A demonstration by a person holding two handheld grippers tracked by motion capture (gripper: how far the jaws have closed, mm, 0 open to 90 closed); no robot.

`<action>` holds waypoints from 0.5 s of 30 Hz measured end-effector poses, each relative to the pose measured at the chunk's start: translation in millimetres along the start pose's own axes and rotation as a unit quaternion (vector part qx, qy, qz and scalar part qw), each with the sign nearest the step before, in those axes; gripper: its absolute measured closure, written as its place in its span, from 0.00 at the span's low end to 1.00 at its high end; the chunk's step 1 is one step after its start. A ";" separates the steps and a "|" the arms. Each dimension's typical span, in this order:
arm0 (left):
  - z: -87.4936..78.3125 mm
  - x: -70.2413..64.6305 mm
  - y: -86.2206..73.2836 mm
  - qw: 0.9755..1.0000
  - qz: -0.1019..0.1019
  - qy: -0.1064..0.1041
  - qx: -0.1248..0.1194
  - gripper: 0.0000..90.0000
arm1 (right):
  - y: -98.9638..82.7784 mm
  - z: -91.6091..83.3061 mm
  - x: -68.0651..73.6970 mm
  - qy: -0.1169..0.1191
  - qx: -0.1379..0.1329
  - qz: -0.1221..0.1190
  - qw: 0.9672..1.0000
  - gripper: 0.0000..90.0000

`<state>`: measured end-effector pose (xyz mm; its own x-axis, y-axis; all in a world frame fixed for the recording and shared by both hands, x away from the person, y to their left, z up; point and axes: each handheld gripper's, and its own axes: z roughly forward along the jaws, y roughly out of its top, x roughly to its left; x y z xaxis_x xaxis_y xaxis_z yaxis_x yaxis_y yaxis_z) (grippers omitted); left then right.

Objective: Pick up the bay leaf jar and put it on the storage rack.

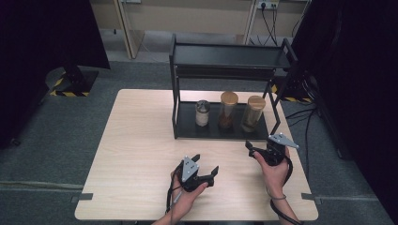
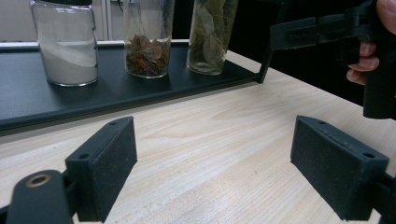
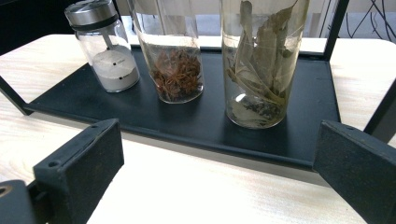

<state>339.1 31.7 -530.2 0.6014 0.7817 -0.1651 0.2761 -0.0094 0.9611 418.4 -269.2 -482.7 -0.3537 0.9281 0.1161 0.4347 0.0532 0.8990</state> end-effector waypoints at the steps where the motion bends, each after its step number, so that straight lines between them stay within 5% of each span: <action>1: 0.0 -0.1 0.0 1.000 0.000 0.000 0.000 0.16 | -0.7 -0.5 -0.2 0.000 0.000 0.000 1.000 0.03; 15: 0.0 -0.1 0.0 1.000 -0.001 0.000 0.000 0.16 | -12.7 -8.3 -5.6 -0.004 0.008 -0.001 1.000 0.03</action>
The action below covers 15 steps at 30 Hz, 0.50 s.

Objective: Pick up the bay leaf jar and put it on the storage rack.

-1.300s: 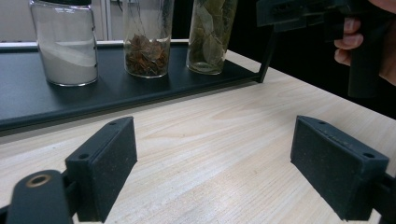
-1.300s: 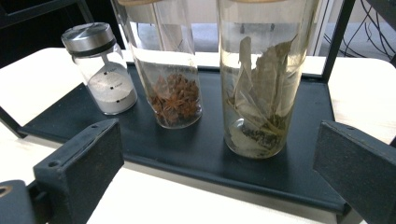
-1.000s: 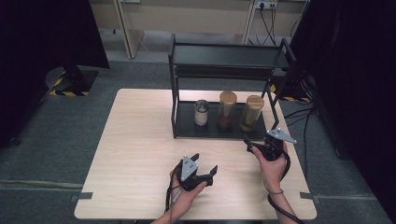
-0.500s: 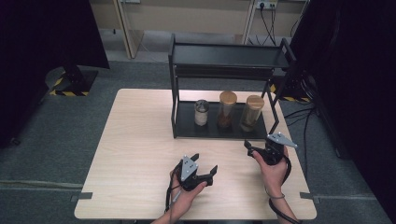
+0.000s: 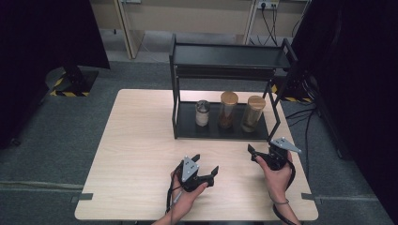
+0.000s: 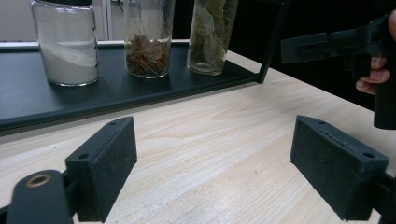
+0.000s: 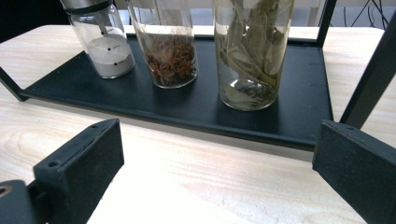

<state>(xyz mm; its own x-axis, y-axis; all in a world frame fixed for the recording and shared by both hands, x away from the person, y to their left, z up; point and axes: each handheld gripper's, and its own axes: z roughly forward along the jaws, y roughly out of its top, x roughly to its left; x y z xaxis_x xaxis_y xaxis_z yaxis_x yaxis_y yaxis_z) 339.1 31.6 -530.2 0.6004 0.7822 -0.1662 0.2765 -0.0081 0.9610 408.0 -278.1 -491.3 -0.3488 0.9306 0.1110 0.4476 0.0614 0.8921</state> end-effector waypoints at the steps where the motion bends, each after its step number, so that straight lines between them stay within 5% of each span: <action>1: 0.0 0.1 0.0 1.000 0.000 0.000 0.000 0.16 | -0.7 -0.6 -0.3 0.000 0.001 -0.001 1.000 0.03; 15: -0.1 0.2 0.0 1.000 -0.001 0.000 0.000 0.16 | -10.4 -7.5 -5.1 0.001 0.005 -0.001 1.000 0.03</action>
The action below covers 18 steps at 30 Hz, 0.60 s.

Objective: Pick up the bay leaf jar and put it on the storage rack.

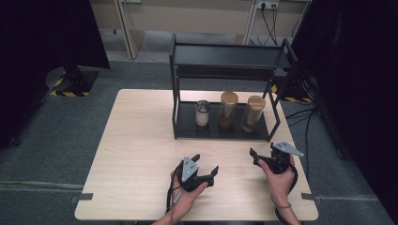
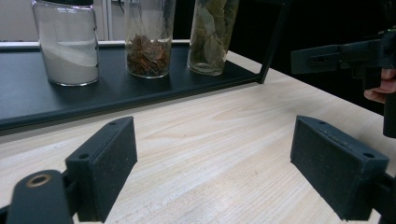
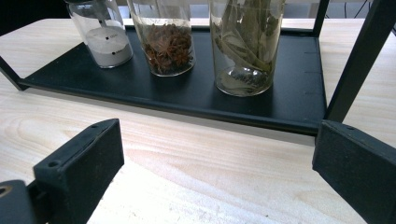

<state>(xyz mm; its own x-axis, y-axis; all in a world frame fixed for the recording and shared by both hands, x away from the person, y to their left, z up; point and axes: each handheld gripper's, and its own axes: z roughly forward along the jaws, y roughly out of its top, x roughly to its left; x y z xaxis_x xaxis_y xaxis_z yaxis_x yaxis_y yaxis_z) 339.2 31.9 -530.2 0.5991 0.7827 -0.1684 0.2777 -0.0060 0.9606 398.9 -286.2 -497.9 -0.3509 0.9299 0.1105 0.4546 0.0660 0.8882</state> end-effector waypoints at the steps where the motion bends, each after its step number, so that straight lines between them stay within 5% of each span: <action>1: 0.0 0.0 0.0 1.000 0.000 0.000 0.000 0.16 | -0.7 -0.3 -0.2 0.000 0.001 0.000 1.000 0.03; 18: 0.0 -0.1 0.0 1.000 0.000 0.001 0.000 0.16 | -12.8 -6.1 -5.9 -0.003 0.007 0.003 1.000 0.03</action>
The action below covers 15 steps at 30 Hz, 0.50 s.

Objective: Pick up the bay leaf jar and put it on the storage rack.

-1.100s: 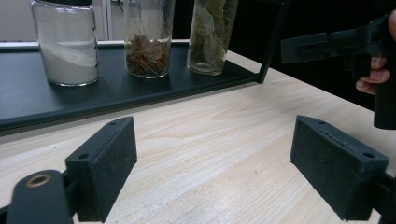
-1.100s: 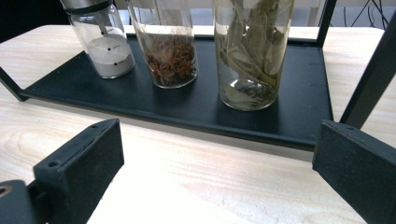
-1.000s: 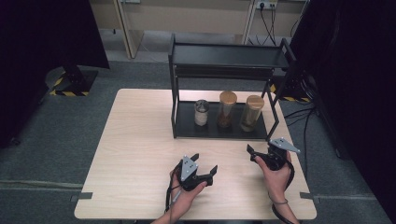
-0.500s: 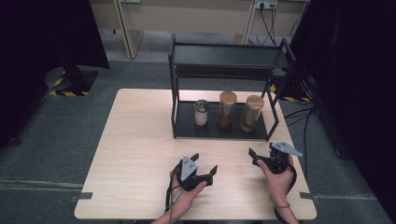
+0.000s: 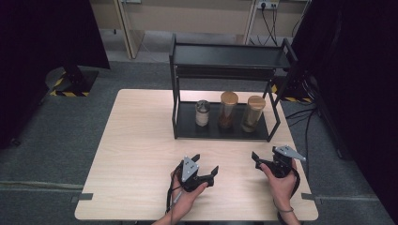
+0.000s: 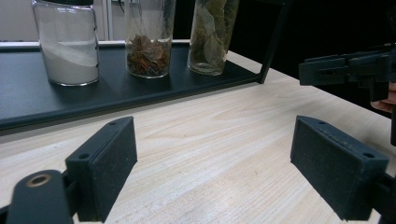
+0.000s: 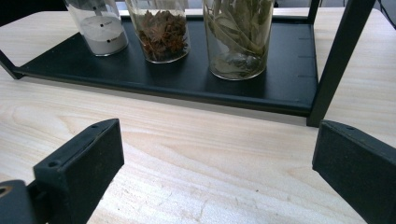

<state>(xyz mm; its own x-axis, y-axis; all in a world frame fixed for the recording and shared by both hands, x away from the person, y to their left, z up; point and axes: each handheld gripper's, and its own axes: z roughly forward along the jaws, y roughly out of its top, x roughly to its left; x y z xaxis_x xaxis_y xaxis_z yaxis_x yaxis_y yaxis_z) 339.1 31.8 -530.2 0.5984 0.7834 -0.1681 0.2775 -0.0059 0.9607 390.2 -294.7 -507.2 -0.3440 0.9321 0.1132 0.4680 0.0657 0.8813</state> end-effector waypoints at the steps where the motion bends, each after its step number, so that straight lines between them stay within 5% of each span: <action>1: 0.0 0.0 0.0 1.000 0.000 0.000 0.000 0.16 | -0.6 -0.1 -0.3 0.000 0.000 0.000 1.000 0.03; 15: 0.1 0.3 0.0 1.000 -0.001 0.000 0.000 0.16 | -14.6 2.4 -3.0 -0.002 0.017 0.001 1.000 0.03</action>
<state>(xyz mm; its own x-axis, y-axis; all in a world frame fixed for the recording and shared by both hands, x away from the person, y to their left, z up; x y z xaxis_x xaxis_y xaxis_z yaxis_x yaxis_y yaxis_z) 339.4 31.9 -530.3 0.5976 0.7834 -0.1708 0.2795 -0.0039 0.9601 386.3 -297.7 -521.5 -0.3387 0.9341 0.1132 0.4961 0.0750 0.8650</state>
